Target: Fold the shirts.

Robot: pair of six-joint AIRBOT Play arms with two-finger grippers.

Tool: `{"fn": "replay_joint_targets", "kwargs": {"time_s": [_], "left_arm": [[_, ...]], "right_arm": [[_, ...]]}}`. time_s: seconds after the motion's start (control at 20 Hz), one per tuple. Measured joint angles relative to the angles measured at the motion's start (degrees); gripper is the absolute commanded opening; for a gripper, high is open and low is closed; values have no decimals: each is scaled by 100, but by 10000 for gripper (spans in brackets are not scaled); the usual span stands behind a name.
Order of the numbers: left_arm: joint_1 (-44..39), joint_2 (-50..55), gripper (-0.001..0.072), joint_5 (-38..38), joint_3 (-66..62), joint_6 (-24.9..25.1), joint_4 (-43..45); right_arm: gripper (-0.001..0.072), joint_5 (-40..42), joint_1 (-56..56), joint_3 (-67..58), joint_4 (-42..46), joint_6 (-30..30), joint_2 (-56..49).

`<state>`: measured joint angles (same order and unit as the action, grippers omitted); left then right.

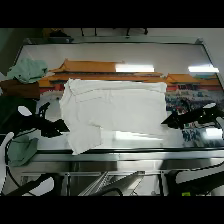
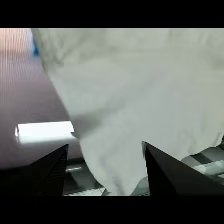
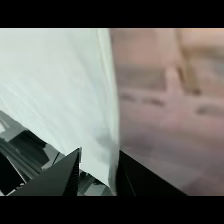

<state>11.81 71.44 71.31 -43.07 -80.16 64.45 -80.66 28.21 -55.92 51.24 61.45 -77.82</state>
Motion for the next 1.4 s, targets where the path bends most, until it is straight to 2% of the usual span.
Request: {"fn": "replay_joint_targets", "kwargs": {"time_s": [0.25, 0.45, 0.5, 0.6, 0.65, 0.7, 0.75, 0.8, 1.05, 1.4], "left_arm": [[-83, -649, 515, -1003, 1034, 127, -400], [-393, -361, 512, -1434, 1163, 282, -859], [-479, -238, 481, -1486, 1119, 297, -944], [-640, 7, 67, -1587, 970, 328, -968], [-706, 107, 15, -1646, 861, 367, -966], [-754, 170, 15, -1613, 743, 374, -953], [-789, 214, 15, -1604, 612, 396, -909], [-807, 208, 14, -1569, 466, 411, -911], [-857, -437, 13, -990, 278, 411, -986], [-866, -2465, 13, 273, 1150, -297, -487]], "right_arm": [[340, 284, -345, 389, 129, -109, 485], [340, 396, -411, 459, 232, -146, 813], [340, 409, -417, 463, 243, -146, 859], [338, 391, -426, 485, 199, -146, 925], [288, 358, -428, 505, 162, -149, 946], [137, 323, -433, 522, 142, -149, 957], [51, 286, -433, 535, 101, -151, 975], [16, 271, -433, 544, 57, -153, 984], [15, 186, -363, 562, 55, -125, 1119], [15, -68, 162, 566, 1040, 826, 1718]]}}
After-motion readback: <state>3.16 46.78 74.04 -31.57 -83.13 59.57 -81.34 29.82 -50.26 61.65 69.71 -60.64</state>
